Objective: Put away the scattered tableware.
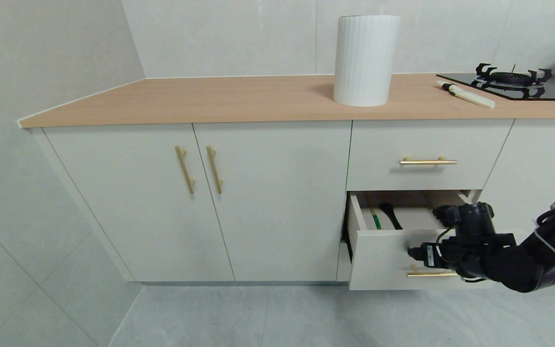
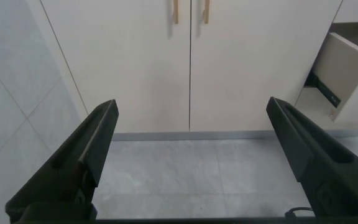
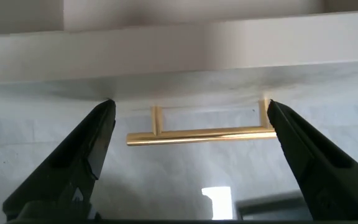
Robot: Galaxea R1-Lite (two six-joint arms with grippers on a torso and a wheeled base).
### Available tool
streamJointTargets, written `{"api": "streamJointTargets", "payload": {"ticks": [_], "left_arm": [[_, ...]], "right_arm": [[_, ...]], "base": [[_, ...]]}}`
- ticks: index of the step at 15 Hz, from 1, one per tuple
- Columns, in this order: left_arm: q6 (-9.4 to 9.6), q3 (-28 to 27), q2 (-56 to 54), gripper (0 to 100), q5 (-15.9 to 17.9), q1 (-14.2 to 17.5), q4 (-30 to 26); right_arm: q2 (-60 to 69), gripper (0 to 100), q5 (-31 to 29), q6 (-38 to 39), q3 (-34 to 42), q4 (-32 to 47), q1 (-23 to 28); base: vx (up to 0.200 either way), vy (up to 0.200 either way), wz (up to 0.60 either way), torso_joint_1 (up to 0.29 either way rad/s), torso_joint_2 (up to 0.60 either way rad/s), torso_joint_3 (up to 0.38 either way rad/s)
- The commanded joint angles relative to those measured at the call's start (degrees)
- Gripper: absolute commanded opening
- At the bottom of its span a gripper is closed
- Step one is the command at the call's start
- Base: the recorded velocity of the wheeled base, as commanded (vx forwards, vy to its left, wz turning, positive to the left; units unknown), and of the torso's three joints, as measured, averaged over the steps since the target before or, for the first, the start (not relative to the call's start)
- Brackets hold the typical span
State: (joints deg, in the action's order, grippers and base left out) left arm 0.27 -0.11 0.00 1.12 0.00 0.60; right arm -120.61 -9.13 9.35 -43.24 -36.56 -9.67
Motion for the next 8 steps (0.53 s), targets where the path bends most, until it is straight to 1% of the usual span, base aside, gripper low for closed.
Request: {"api": "streamJointTargets", "payload": {"ticks": [1,4,6,8], "left_arm": [[0.0,-0.07,0.09,100,0.02,0.0,0.02],[0.0,0.02,0.09,100,0.02,0.0,0.02],[0.0,0.02,0.09,100,0.02,0.0,0.02],[0.0,0.02,0.09,100,0.02,0.0,0.02]], "right_arm": [[-1.99,100,1.22,-1.26,-2.64,-0.09,1.14],[-4.1,100,1.84,-1.44,-6.59,-0.18,2.37],[-5.51,100,4.74,-1.7,-8.7,-0.71,3.34],[-7.18,100,5.44,-1.79,-10.99,-1.32,4.13]], "base": [[0.0,0.0,0.0,0.0,0.0,0.0],[0.0,0.0,0.0,0.0,0.0,0.0],[0.0,0.0,0.0,0.0,0.0,0.0],[0.0,0.0,0.0,0.0,0.0,0.0]]}}
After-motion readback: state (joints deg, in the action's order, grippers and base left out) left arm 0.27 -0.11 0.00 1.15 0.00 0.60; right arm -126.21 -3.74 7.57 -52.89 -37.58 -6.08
